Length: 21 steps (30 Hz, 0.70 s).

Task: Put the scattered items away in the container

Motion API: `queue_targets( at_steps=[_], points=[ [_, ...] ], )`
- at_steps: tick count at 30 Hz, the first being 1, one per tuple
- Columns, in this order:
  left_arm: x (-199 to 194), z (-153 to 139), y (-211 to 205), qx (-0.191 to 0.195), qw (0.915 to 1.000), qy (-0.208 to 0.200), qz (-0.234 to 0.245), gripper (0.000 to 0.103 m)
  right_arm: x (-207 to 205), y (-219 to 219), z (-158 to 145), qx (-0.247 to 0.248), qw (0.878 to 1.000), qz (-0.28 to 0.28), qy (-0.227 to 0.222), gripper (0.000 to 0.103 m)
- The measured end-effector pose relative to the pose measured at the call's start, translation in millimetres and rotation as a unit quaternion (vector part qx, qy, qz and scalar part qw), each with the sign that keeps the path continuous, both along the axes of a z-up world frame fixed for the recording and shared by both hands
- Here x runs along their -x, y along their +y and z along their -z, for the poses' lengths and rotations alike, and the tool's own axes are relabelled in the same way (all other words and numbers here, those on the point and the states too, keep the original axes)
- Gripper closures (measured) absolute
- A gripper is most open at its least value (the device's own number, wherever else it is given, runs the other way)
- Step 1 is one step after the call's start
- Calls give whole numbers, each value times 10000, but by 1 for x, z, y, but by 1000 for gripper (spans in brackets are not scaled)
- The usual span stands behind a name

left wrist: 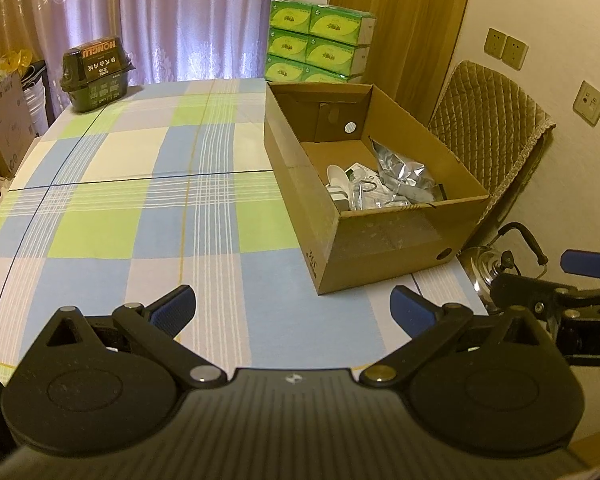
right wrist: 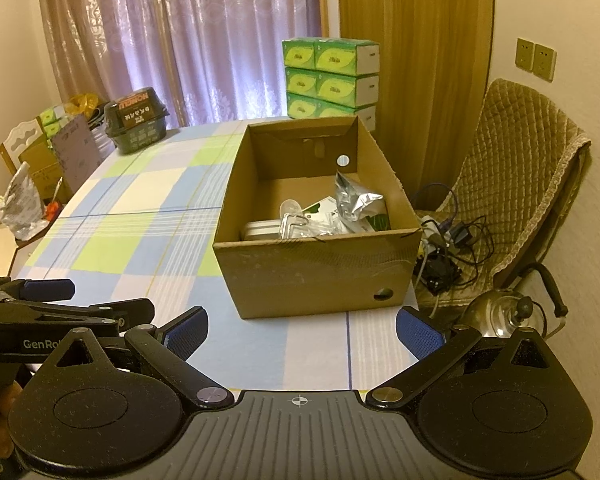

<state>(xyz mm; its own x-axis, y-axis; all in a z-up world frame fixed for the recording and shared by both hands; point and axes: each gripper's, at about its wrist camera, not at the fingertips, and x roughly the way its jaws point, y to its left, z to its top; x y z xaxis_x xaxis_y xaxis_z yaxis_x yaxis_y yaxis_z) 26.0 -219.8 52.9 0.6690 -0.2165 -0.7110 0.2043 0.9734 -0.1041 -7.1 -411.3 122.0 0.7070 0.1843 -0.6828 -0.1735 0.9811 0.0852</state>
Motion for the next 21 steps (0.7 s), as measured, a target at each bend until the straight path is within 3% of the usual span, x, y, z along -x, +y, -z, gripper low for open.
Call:
queue_targets(
  at_steps=[21],
  points=[
    [3,-1,-2,39,9999,-150,26,1,0,2,-1,-2,10000,-4,-14,0]
  ],
)
